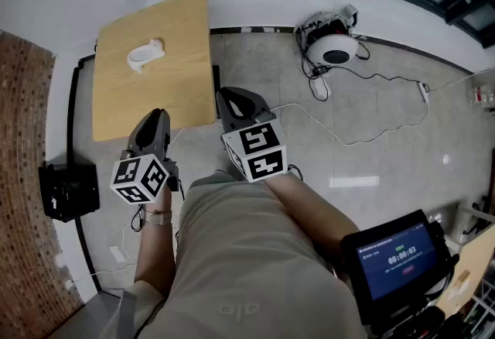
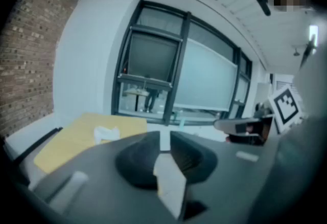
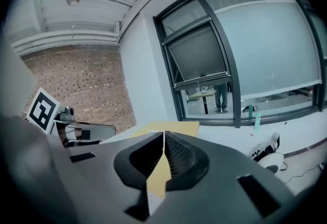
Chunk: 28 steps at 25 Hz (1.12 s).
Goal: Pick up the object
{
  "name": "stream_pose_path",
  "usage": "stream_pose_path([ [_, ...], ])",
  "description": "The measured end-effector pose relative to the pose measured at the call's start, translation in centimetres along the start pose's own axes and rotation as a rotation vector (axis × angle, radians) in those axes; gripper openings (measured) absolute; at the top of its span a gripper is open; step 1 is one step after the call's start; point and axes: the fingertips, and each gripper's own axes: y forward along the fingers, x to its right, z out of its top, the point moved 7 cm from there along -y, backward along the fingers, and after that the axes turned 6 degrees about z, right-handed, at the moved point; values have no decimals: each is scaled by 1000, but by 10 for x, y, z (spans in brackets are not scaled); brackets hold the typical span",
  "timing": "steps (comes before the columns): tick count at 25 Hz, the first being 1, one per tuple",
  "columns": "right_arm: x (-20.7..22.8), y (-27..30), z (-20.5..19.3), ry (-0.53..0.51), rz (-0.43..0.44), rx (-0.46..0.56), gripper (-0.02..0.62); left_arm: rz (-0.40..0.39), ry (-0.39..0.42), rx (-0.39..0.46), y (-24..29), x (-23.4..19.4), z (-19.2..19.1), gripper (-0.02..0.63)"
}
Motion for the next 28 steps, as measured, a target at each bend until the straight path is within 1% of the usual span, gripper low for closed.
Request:
stream_pose_path([
  [3,4,-3,-5,3,-3,-8,12,3,19,-18,2,3,-6,61],
  [7,7,-4,-5,7,-20,-16,12,17,7,-41,6,-5,-8,81],
  [10,8,5,-1,10,-29,-24,12,19,4,-54,13,-13,-6,91],
  [13,8,29,3,8,-31,-41,12,17,-4,-67,28,-31,-2,97],
  [15,13,59,5,7,-41,-59,12,7,-16,-81,51,-53,-2,98],
  [18,20,113,8,10,-65,-95,12,-8,-38,-107,94,-95,-1,104],
  [25,12,241,33,29,-139,-178,12,-55,-91,-165,176,-215,27,127],
  [28,4,288,37,35,-167,-222,12,-79,-118,-199,203,-262,28,132],
])
